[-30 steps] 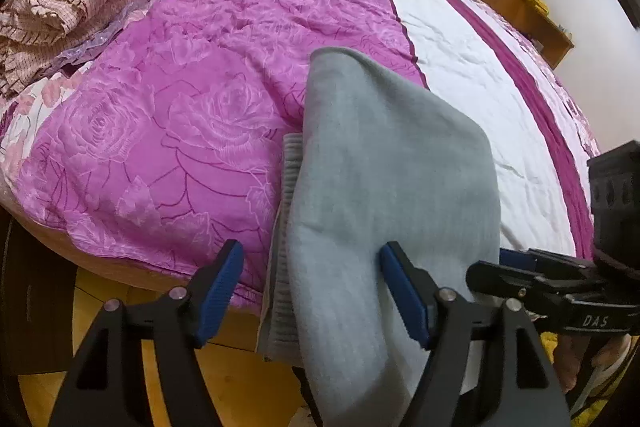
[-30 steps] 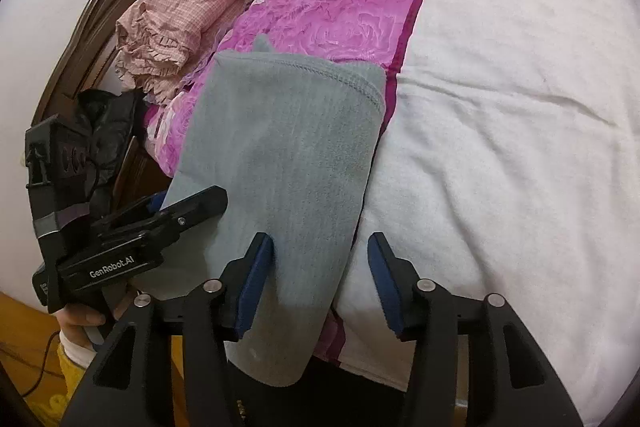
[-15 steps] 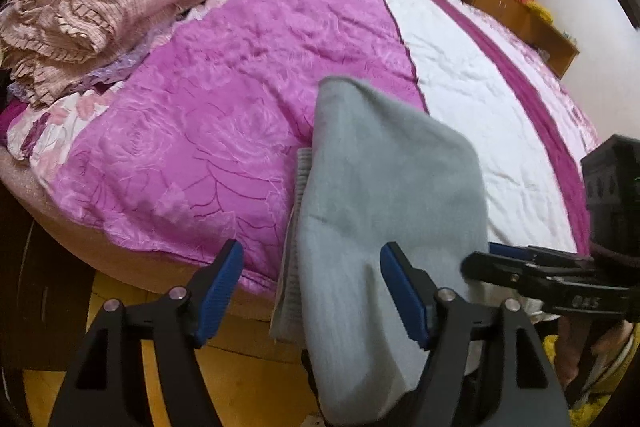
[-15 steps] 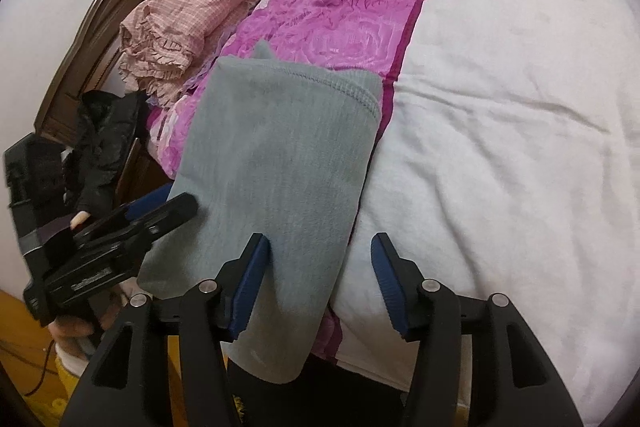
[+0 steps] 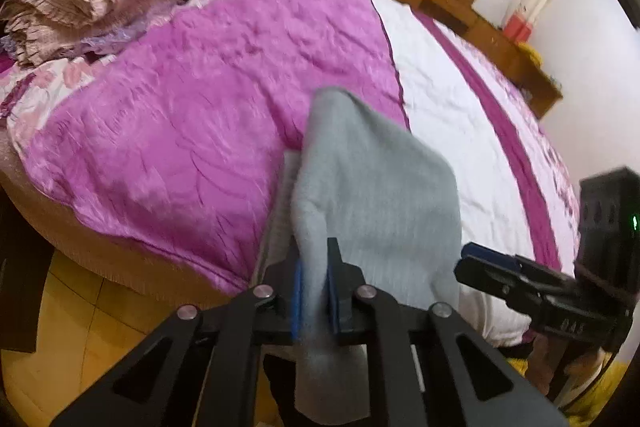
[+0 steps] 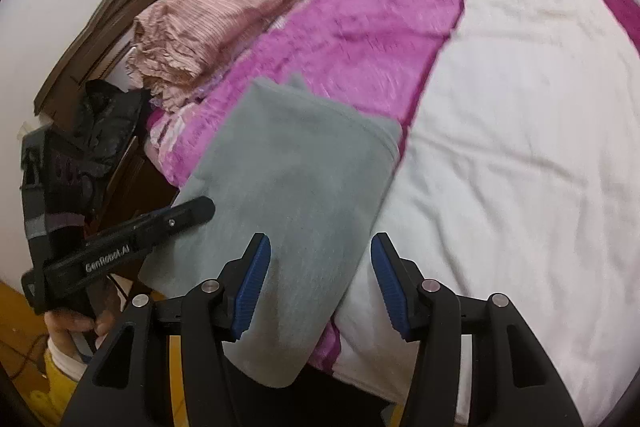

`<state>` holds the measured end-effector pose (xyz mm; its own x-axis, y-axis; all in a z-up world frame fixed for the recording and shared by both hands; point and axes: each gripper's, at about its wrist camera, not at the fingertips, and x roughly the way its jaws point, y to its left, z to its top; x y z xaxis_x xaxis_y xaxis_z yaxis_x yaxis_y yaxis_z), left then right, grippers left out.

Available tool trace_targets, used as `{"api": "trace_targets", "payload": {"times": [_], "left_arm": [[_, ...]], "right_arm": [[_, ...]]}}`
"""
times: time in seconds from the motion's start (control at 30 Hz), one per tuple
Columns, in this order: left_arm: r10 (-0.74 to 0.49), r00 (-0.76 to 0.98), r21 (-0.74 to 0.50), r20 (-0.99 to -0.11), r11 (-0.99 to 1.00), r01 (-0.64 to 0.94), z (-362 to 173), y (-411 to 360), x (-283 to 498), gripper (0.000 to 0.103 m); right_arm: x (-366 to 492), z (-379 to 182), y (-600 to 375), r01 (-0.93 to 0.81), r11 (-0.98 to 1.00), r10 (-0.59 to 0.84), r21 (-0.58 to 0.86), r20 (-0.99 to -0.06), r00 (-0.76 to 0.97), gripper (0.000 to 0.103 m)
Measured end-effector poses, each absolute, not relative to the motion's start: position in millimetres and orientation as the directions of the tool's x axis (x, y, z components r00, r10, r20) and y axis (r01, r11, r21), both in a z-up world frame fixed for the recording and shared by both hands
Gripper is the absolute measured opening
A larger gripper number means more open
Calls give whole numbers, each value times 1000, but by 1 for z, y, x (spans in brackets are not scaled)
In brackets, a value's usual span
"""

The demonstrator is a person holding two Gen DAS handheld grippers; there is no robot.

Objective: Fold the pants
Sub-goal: 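Pinch the folded pants edge with the left gripper and release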

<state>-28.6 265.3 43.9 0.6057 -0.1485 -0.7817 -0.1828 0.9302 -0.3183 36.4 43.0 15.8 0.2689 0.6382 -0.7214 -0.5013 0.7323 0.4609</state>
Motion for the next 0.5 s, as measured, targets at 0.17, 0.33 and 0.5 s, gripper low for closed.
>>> {"api": "trace_targets", "payload": {"times": [0.17,0.33,0.5], "left_arm": [[-155,589,-347,-793,909,-228,31,282,-21,12],[-90,594,-297,-799,919,-260,20,288,-20,32],[-67,591,-284,-803,916,-282,24,292,-25,36]], "right_arm": [[42,41,60,-592,717,643,368,-679,355,47],[65,24,92,-624,725,591,290,-727,350,47],[78,-1,106,-669,716,552,199,-748,368,46]]}}
